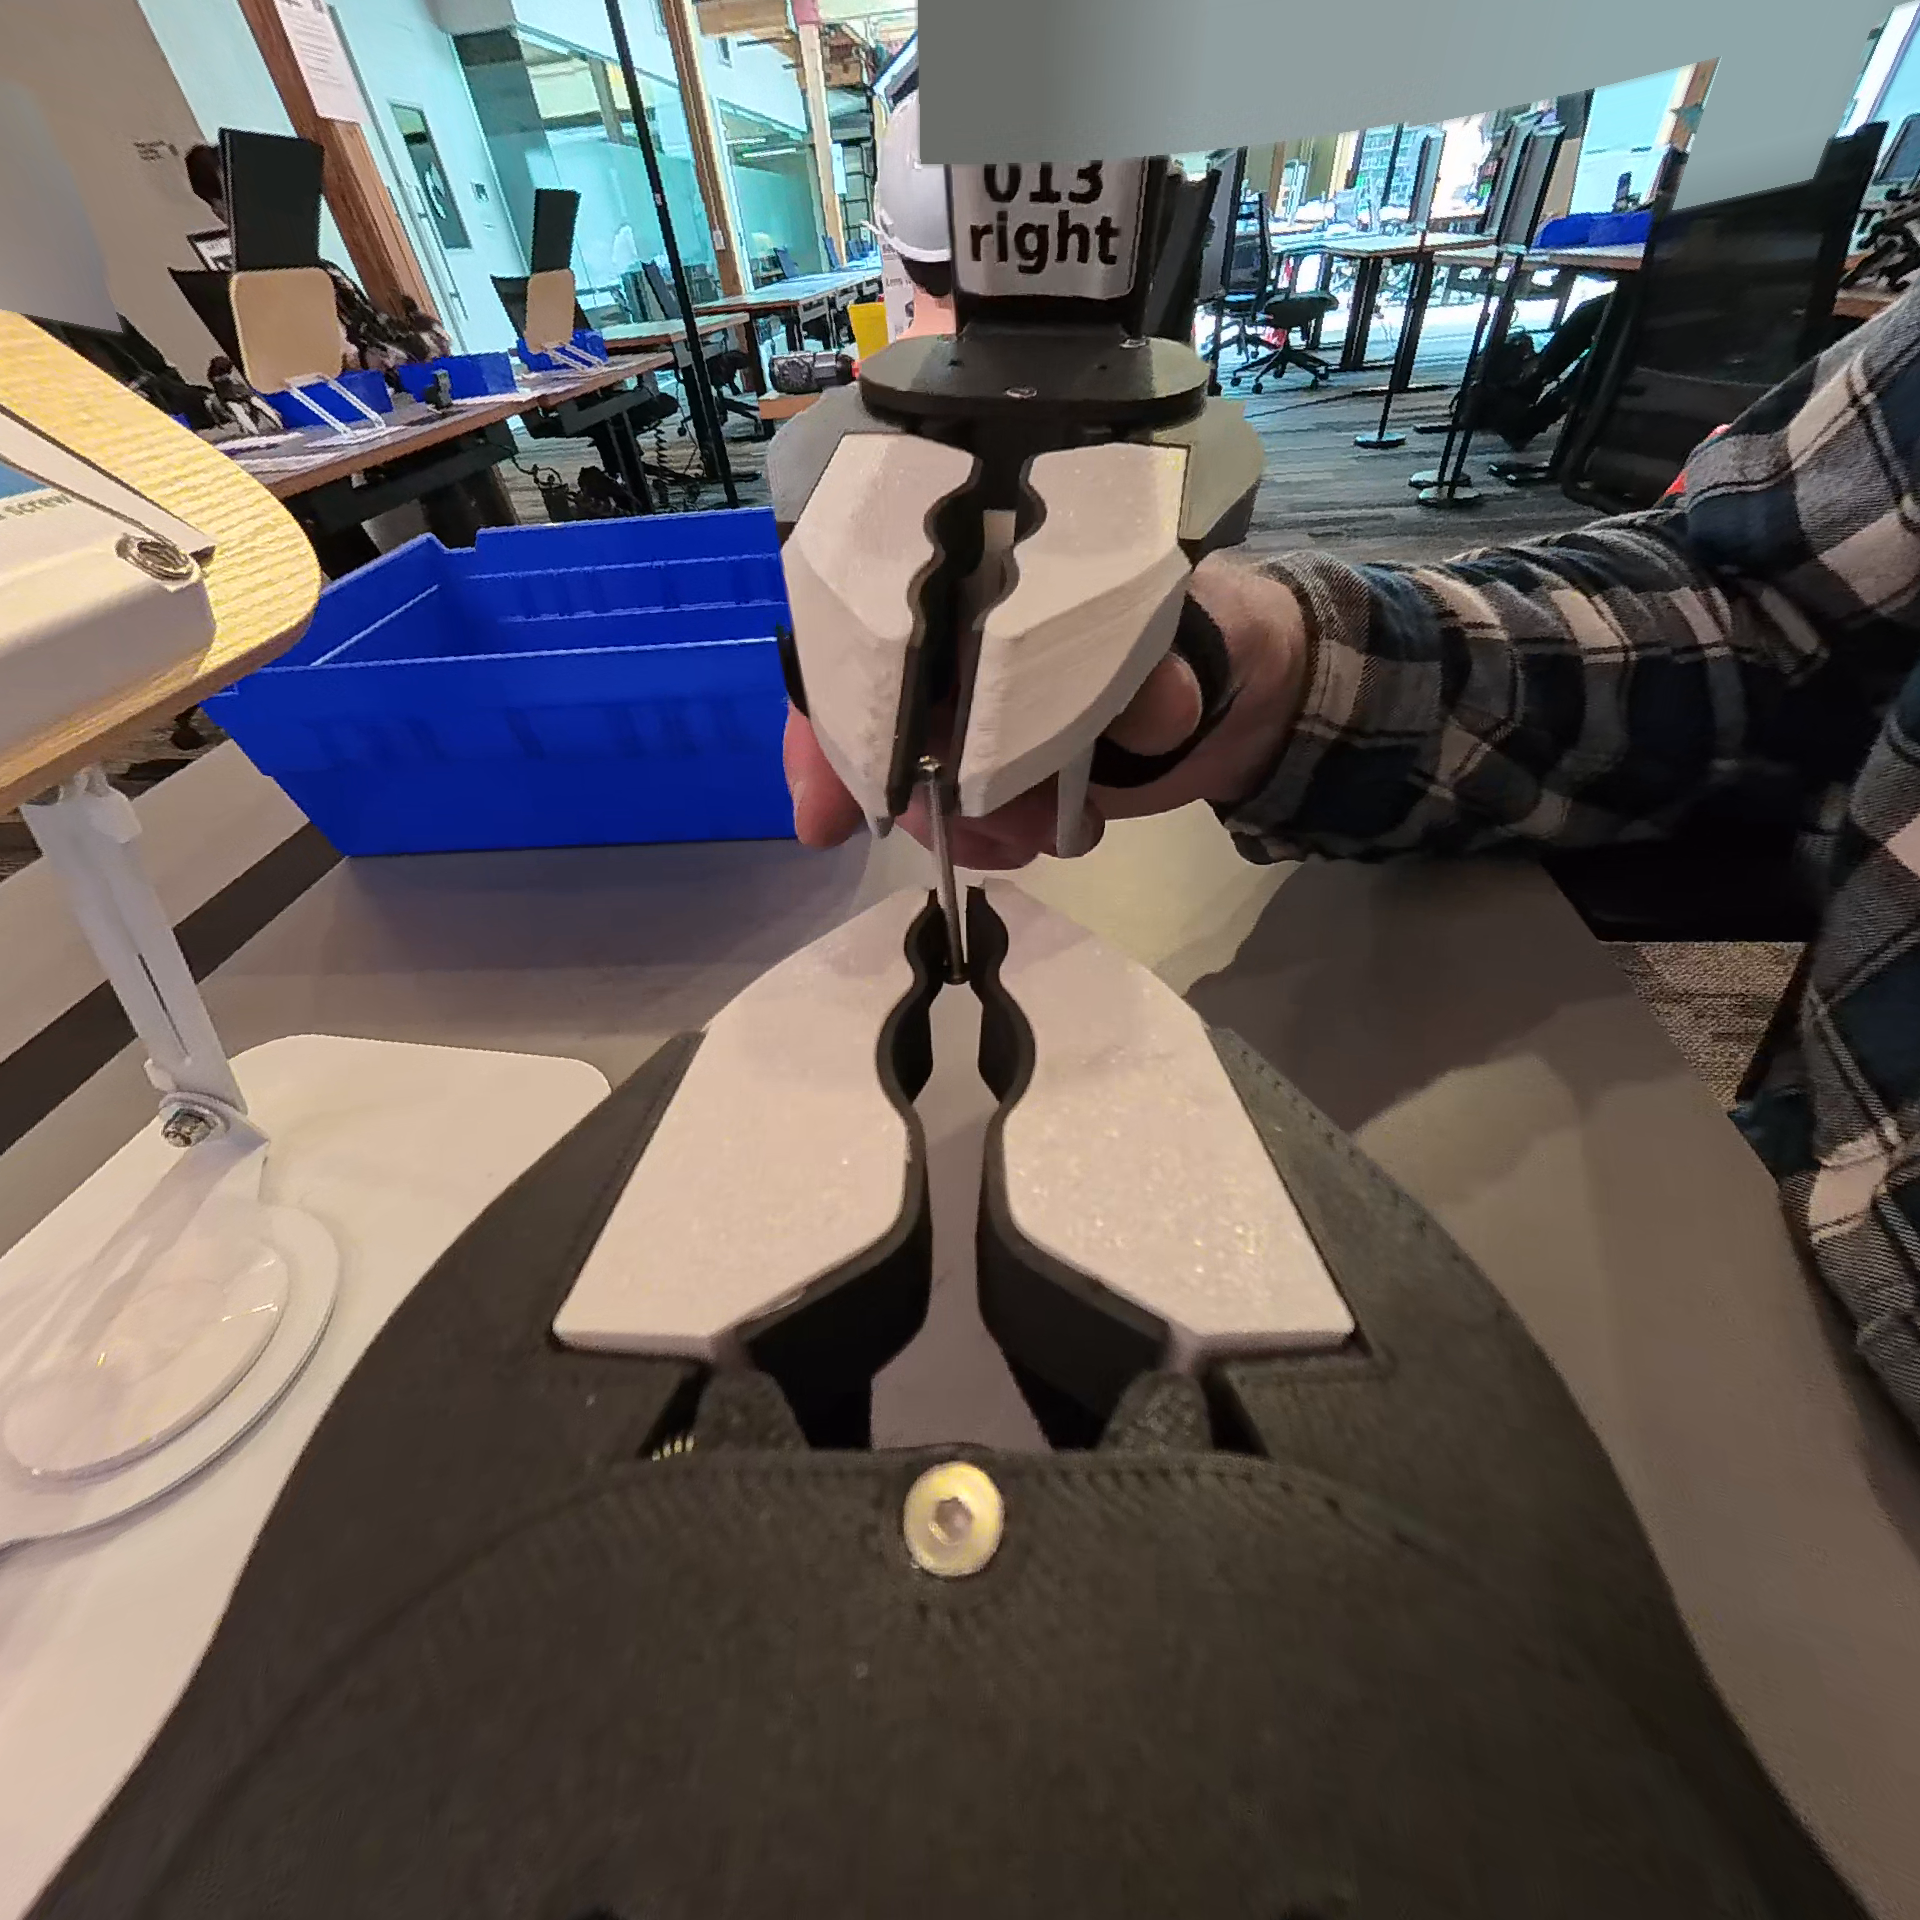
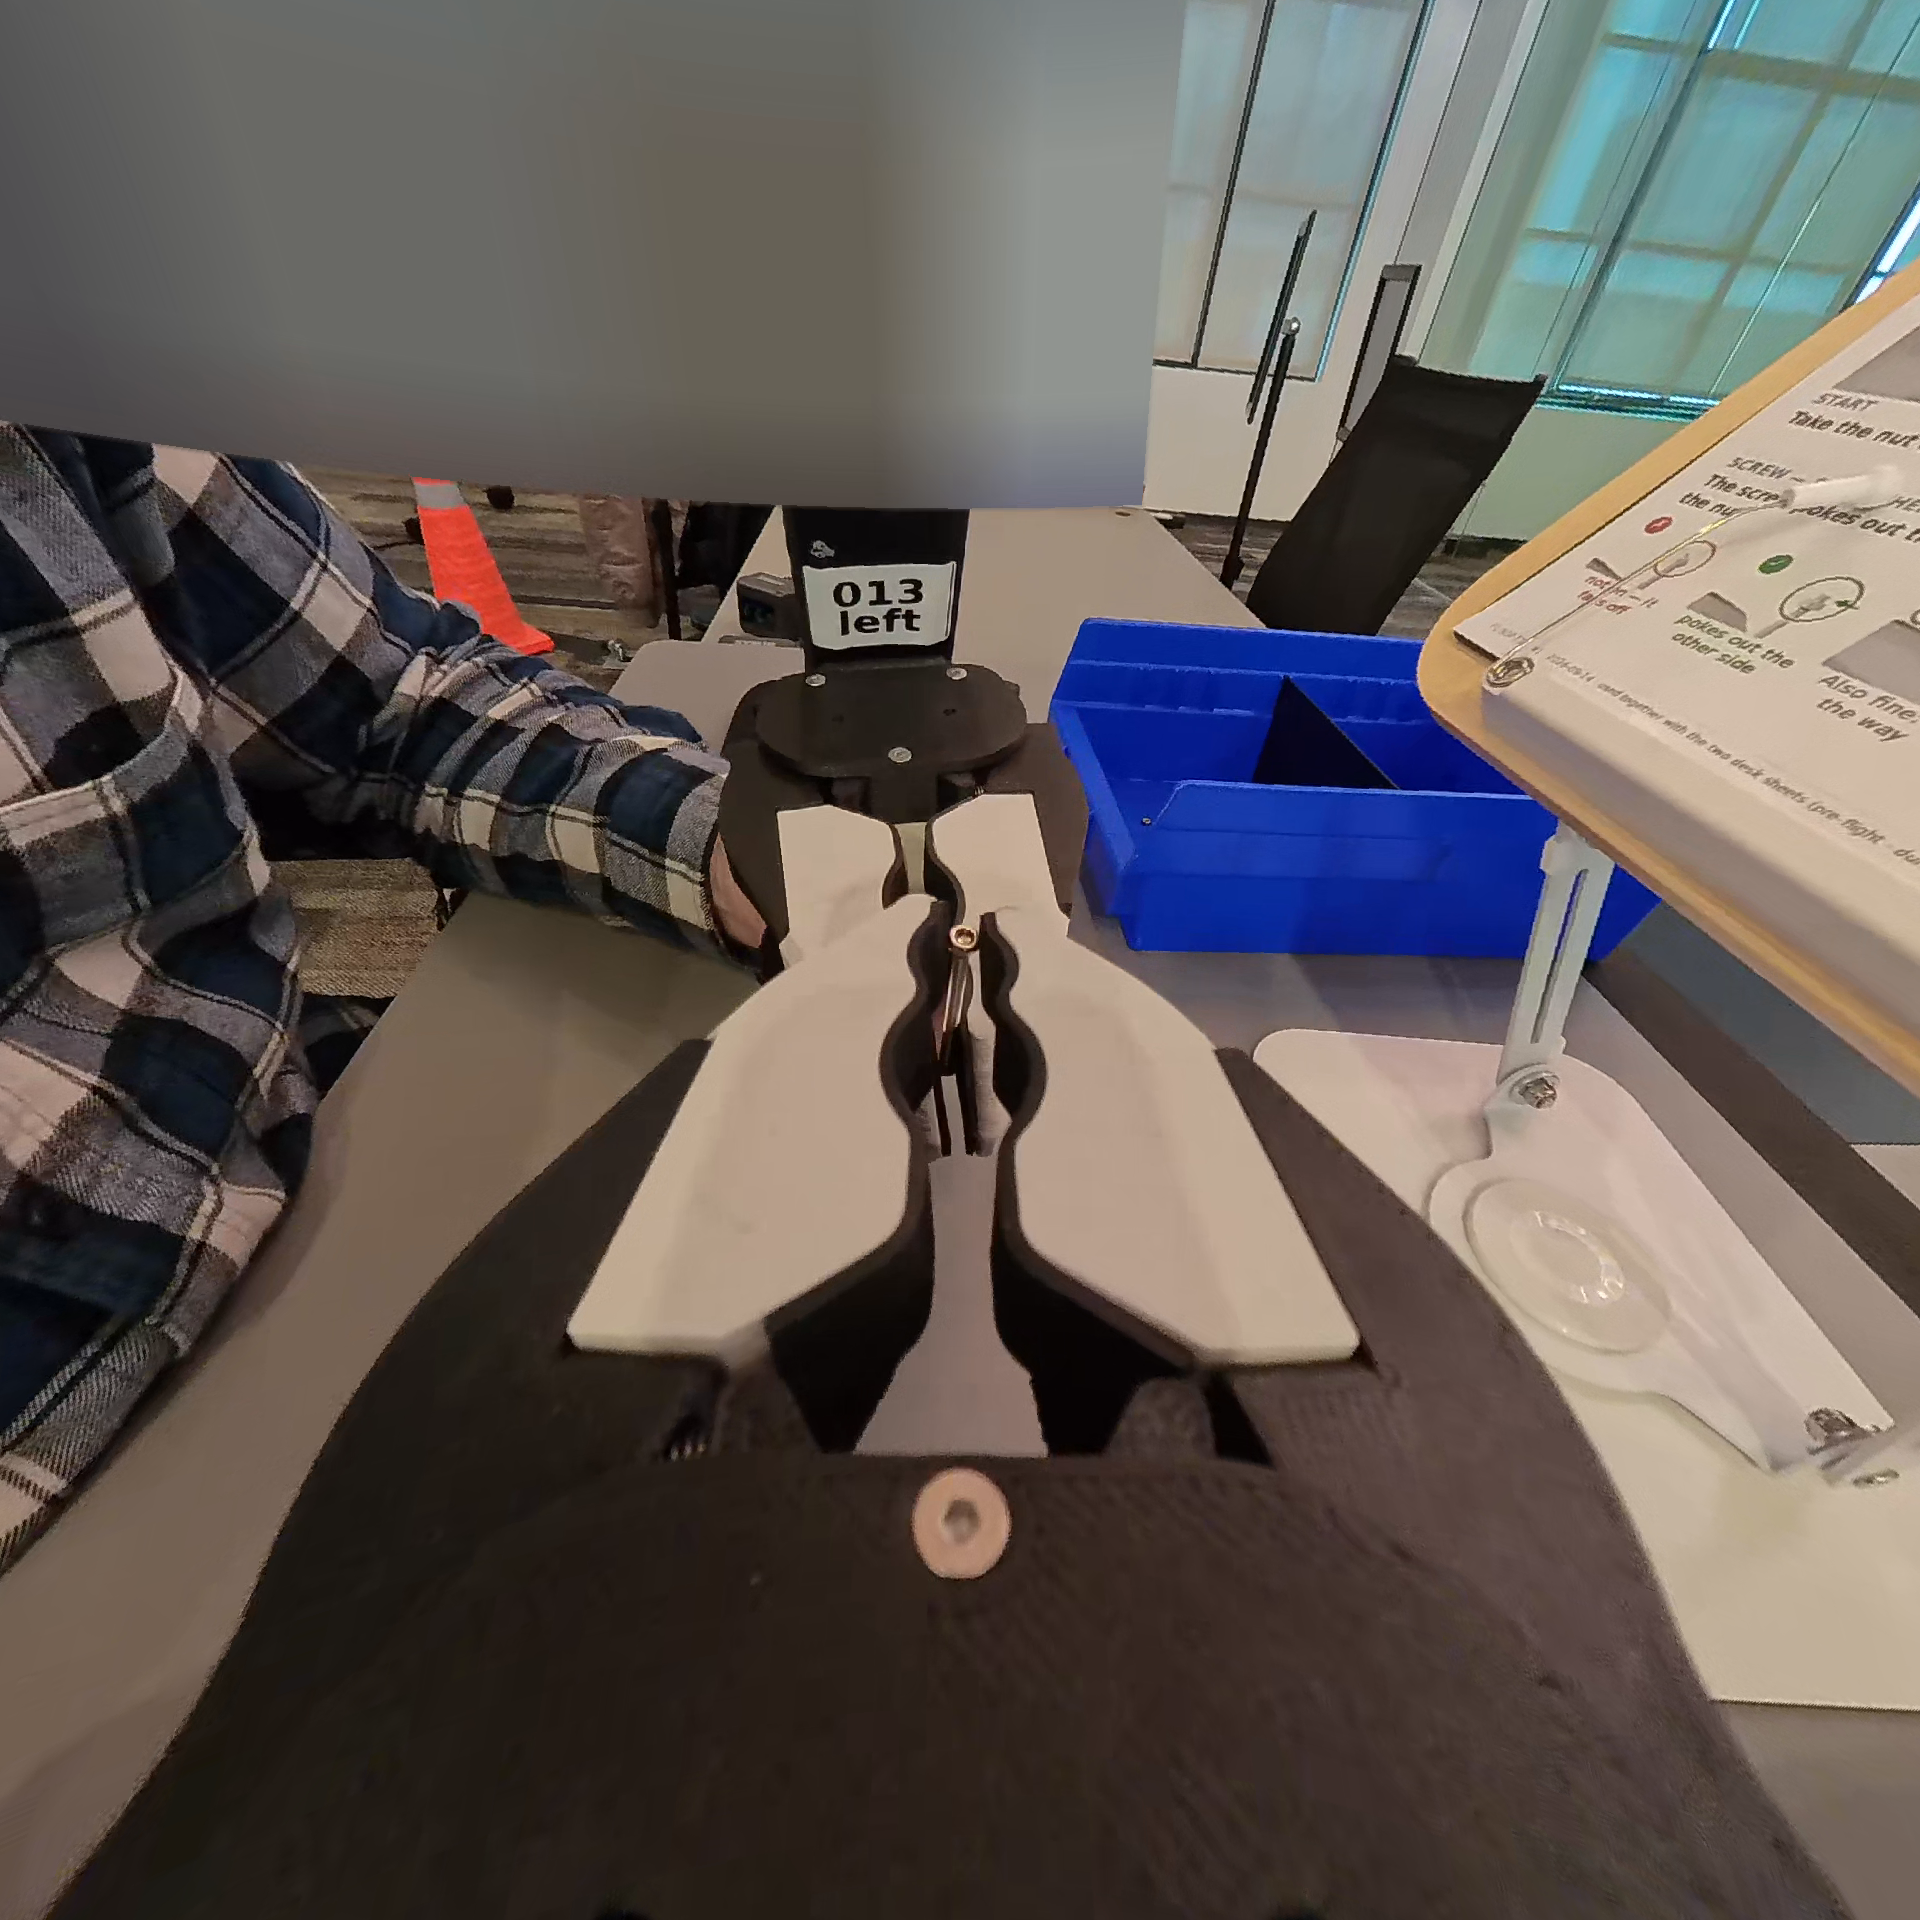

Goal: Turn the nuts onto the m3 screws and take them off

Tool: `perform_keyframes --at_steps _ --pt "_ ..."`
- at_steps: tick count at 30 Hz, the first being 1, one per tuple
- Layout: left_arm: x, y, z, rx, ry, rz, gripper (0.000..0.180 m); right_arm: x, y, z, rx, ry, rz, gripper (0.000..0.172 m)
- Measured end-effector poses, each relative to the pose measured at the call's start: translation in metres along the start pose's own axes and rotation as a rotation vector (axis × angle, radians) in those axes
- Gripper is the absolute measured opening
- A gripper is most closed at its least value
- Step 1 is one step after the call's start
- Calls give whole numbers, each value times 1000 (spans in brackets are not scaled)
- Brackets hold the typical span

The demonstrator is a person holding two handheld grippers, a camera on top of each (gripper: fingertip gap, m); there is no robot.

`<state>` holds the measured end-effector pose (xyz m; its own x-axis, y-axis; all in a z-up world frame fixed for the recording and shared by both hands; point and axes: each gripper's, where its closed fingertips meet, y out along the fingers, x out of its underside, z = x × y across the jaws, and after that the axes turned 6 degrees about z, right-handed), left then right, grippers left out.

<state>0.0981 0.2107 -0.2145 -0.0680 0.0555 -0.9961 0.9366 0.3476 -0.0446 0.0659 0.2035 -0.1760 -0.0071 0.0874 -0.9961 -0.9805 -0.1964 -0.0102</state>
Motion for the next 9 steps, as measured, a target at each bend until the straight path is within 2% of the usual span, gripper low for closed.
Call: perform_keyframes --at_steps 9 --pt "4 0 0 -4 27 -42 4 4 -1 -1 1 -58 -94 6"
